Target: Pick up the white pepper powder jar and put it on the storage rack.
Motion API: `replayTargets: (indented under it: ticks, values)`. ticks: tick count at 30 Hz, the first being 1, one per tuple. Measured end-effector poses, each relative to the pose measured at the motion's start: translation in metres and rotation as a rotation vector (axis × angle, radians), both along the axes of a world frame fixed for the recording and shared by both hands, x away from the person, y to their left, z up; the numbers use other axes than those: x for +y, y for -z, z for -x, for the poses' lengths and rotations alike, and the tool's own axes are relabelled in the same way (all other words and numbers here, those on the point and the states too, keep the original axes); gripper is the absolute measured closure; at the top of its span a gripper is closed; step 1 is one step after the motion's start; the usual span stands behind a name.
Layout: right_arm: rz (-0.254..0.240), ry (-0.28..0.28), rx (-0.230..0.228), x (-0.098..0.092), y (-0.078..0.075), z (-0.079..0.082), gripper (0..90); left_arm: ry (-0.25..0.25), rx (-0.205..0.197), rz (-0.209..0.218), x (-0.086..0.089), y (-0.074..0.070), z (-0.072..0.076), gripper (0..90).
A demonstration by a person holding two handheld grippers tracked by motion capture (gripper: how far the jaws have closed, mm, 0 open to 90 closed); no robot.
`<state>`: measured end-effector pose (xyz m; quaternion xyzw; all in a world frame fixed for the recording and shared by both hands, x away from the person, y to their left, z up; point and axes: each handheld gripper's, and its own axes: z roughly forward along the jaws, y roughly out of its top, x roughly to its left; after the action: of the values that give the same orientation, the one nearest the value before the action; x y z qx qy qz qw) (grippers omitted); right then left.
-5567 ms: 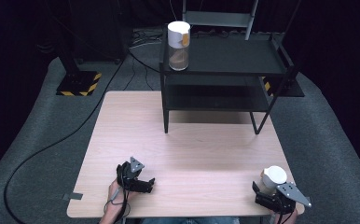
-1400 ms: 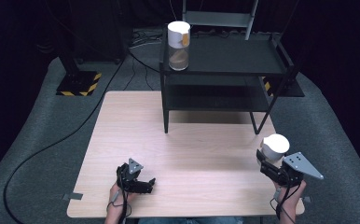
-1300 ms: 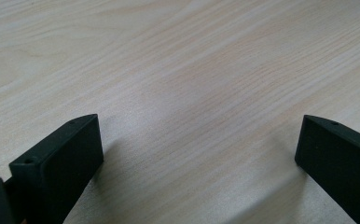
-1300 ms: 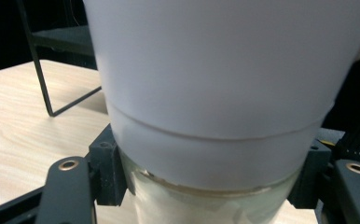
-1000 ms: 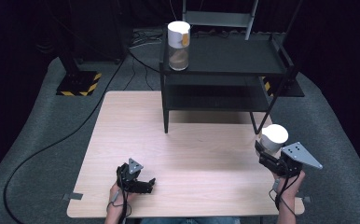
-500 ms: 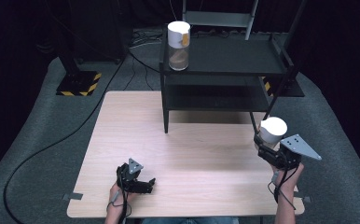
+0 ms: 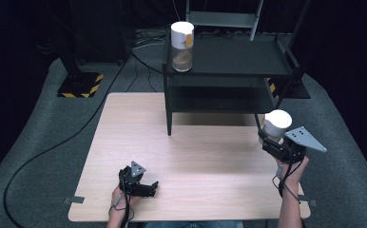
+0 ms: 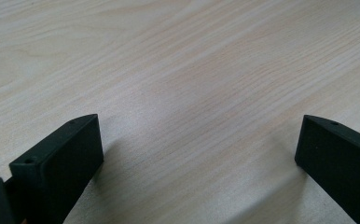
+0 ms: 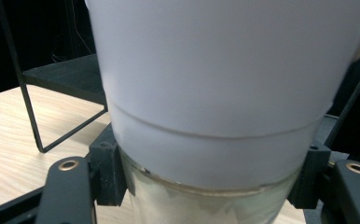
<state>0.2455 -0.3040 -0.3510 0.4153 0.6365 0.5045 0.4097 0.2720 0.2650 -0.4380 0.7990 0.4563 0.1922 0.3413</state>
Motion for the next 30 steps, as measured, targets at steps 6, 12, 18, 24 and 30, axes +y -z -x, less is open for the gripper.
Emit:
replayTargets:
  ticks: [6, 12, 18, 24, 30]
  values:
    - [-0.001, -0.005, -0.007, 0.002, -0.007, -0.006, 30.0, 0.000, 0.000, 0.000, 0.000, 0.000, 0.000, 0.4]
    - [-0.004, -0.001, -0.011, 0.003, -0.013, -0.012, 30.0, 0.000, 0.000, 0.000, 0.000, 0.000, 0.000, 0.4]
    - [-0.002, 0.005, -0.014, 0.003, -0.019, -0.017, 30.0, 0.000, 0.000, 0.000, 0.000, 0.000, 0.000, 0.4]
    - [0.003, 0.010, -0.013, 0.003, -0.026, -0.022, 30.0, -0.001, 0.000, 0.001, 0.000, 0.000, 0.000, 0.4]
    - [0.002, 0.014, -0.015, 0.003, -0.033, -0.029, 30.0, -0.001, 0.000, 0.001, 0.000, 0.000, 0.000, 0.4]
